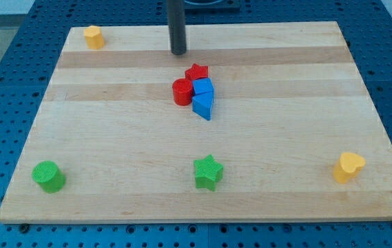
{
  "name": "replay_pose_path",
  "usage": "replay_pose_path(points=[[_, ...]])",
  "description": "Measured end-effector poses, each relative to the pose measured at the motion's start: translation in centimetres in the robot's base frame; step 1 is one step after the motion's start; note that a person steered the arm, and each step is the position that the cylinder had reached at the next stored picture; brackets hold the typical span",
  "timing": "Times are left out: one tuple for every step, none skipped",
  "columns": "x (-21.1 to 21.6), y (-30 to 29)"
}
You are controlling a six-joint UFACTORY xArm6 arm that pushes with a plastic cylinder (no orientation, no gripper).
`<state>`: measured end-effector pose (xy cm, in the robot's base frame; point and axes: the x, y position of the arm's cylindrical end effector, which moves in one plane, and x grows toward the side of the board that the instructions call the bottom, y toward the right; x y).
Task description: Slide the hexagon diagonal to the green star
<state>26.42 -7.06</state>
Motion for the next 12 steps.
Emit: replay_pose_path(points=[[-2.4,-4.1],[-5.0,-8.0],[-7.2,-11.2],[-7.3,-12.2],[-7.2,-13.4],[-7.3,-14.9],[-7.2,-16.6],[-7.2,-19.0],[-6.8,-19.5],[-5.4,-18.5],[-4.3,-16.6],[-3.4,-13.8]])
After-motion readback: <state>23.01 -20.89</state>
